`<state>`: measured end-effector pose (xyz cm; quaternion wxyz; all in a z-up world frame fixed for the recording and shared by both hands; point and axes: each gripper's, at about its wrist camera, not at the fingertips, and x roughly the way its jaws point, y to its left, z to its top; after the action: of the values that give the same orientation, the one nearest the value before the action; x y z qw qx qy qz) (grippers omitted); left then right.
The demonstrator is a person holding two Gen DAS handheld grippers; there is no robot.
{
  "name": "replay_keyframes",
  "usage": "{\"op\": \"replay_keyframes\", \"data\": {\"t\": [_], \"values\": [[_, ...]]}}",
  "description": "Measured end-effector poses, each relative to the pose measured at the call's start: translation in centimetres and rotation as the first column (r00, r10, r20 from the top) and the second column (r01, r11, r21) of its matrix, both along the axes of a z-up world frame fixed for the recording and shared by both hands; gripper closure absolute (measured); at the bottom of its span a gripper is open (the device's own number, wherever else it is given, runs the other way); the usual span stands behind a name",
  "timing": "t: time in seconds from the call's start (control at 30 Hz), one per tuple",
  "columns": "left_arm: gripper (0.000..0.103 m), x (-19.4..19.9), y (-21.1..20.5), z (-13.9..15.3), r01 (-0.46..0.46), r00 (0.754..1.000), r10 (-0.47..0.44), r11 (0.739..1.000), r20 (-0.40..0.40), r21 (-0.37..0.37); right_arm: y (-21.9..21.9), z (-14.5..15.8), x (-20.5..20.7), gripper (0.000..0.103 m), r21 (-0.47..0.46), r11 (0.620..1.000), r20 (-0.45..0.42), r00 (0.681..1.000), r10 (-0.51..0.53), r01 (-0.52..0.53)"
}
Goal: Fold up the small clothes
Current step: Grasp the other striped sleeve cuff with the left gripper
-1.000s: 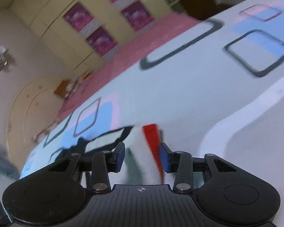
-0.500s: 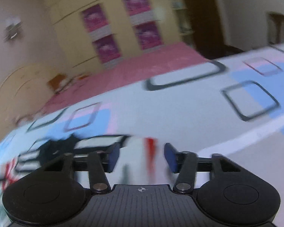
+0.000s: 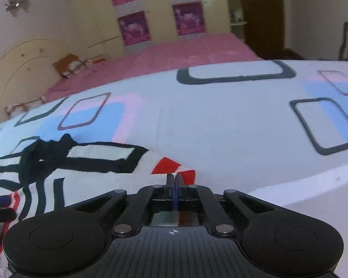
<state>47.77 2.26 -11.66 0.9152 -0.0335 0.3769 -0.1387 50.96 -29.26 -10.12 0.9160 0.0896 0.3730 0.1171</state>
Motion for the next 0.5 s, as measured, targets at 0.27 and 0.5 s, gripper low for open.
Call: {"op": "replay_keyframes", "data": {"t": [0.27,0.5], "values": [[0.038,-1.1,-2.5,1.7,0.050,0.998,-0.050,0.999,0.040,0.002,1.5,1.6,-2.5,0.103,-0.040,0.999,-0.001,1.000,0.015,-0.015],[0.039,-3.4,-2.8,2.0,0.060,0.997,-0.061,0.998,0.040,0.011,2.6,3.2,-6.7,0.103,-0.071,0.997,0.032,0.999,0.012,-0.010]]}}
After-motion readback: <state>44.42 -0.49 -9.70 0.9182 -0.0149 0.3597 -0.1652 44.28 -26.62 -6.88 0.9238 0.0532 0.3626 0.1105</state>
